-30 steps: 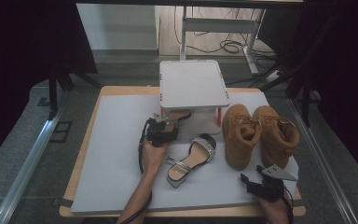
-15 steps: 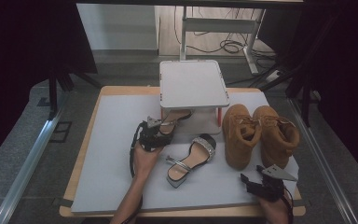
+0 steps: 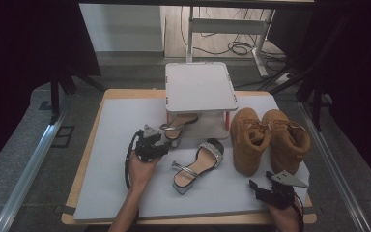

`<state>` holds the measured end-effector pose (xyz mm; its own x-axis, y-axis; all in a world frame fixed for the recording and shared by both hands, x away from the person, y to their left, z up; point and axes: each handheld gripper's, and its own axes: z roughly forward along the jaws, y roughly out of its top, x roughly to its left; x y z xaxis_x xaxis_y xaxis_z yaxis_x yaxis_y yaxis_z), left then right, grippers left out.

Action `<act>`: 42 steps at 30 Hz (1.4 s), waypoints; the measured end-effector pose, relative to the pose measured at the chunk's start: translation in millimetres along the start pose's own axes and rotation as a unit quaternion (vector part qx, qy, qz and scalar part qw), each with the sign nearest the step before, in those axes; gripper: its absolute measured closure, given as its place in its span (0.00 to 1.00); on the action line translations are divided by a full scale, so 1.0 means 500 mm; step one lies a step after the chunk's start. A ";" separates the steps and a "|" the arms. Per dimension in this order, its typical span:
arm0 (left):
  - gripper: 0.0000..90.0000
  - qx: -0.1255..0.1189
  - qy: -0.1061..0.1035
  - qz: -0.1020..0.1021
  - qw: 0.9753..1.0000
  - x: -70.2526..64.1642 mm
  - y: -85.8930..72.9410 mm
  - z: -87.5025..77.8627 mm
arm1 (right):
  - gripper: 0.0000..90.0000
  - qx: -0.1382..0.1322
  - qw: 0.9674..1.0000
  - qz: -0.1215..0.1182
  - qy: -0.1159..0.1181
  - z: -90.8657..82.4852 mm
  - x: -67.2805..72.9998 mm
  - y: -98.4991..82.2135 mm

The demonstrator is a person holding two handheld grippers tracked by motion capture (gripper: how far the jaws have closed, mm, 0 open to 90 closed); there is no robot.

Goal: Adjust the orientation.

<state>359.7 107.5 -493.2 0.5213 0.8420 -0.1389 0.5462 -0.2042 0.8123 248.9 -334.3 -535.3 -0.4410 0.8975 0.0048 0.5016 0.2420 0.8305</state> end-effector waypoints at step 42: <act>1.00 0.027 -0.023 0.045 0.998 -0.028 -0.002 0.032 | 0.24 0.000 1.000 0.000 0.000 0.000 0.000 0.000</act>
<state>362.5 87.8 -501.0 0.5991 0.7952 -0.0934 0.5295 -0.3060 0.7912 248.9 -334.3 -535.2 -0.4407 0.8976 0.0058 0.5025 0.2414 0.8302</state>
